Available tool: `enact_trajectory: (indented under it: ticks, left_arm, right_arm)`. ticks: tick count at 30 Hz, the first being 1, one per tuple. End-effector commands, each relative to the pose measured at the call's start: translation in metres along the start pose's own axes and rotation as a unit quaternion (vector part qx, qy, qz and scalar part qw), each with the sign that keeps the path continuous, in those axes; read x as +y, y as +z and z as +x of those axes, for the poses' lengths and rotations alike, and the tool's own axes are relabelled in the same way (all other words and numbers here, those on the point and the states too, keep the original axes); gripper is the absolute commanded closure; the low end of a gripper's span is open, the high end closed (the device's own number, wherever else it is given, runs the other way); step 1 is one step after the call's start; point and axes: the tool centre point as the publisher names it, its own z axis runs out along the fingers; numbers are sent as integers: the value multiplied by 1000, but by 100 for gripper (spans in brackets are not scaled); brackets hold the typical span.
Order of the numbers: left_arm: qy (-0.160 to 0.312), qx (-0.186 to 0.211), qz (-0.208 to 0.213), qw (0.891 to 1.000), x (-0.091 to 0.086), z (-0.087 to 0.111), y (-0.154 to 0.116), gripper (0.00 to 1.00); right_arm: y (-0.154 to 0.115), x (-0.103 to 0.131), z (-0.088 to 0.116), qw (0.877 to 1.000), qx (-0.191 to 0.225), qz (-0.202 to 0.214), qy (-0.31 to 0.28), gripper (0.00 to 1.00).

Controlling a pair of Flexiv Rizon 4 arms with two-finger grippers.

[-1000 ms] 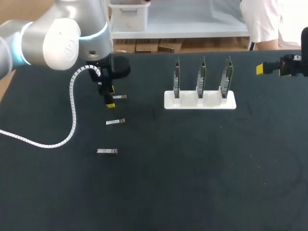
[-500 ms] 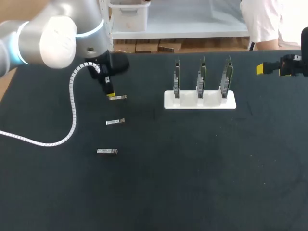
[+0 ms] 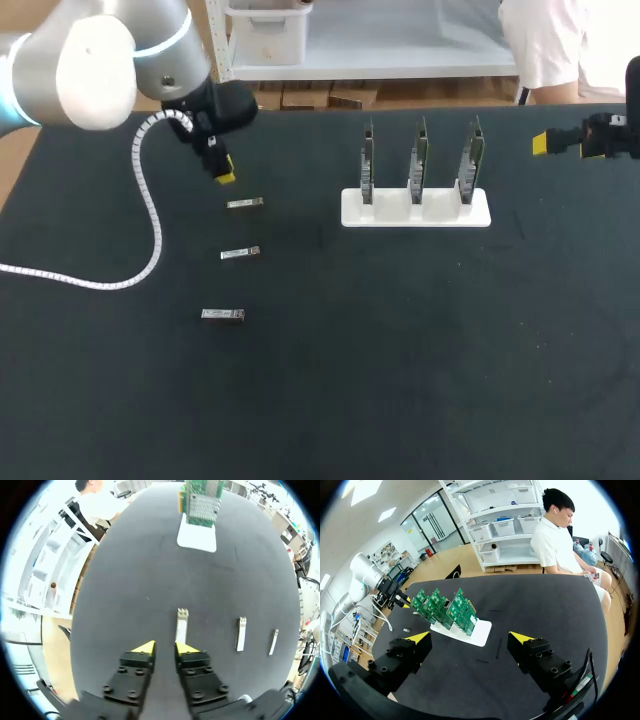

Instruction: Pick up the optical module with the left hand, and insert it into the network port with the right hand.

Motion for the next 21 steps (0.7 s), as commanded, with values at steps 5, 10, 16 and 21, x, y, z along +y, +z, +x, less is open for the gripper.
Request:
enact_trajectory:
  ticks: [5, 10, 16, 21]
  left_arm:
    - [-2, 22, -1, 1000, -7, 6, 4, 0]
    - [0, 23, 2, 1000, -7, 2, 6, 0]
    - [-11, 45, 25, 999, -6, 3, 13, 0]
    - [-16, 54, 37, 998, -5, 4, 17, 0]
  right_arm:
    - [0, 0, 0, 1000, 0, 0, 0, 0]
    - [0, 0, 0, 1000, 0, 0, 0, 0]
    - [0, 0, 0, 1000, 0, 0, 0, 0]
    - [0, 0, 0, 1000, 0, 0, 0, 0]
